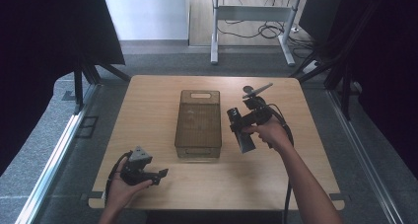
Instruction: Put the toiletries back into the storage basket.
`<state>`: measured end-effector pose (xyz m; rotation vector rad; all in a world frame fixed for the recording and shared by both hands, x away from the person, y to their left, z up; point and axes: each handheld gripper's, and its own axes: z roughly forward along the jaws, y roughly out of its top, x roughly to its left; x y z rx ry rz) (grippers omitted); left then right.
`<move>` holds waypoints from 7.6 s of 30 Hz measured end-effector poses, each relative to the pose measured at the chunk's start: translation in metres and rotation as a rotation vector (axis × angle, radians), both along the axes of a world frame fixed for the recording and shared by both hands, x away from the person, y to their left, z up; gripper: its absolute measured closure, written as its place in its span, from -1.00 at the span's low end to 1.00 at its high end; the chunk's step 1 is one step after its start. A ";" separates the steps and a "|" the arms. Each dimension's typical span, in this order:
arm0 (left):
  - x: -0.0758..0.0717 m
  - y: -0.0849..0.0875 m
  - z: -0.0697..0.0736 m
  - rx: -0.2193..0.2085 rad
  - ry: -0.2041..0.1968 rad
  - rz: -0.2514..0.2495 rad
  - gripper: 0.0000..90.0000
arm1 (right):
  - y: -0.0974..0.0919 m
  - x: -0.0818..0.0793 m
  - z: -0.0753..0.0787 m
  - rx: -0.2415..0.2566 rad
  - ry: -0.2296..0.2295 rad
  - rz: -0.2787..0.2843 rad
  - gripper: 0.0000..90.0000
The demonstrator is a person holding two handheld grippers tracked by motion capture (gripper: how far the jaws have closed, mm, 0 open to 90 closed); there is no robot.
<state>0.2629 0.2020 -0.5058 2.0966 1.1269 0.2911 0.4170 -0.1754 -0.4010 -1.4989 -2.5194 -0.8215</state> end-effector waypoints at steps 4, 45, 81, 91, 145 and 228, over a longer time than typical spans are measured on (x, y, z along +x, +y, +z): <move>0.000 0.000 0.000 0.004 0.000 -0.004 -0.55 | 0.006 0.003 0.004 -0.001 -0.001 0.006 0.05; 0.001 0.001 0.000 -0.001 -0.002 -0.006 -0.55 | 0.057 0.034 0.002 0.039 0.030 0.001 0.04; 0.001 0.002 0.000 0.000 -0.003 -0.010 -0.55 | 0.093 0.052 -0.001 0.046 0.053 0.001 0.05; 0.001 0.002 0.000 0.000 -0.002 -0.010 -0.55 | 0.102 0.057 -0.001 0.048 0.047 -0.007 0.05; -0.002 -0.001 0.004 -0.021 -0.001 -0.034 -0.55 | 0.150 0.068 -0.056 0.079 0.161 -0.071 0.04; -0.001 -0.006 0.000 -0.006 0.005 -0.044 -0.55 | 0.147 0.038 -0.054 0.086 0.083 -0.124 -0.13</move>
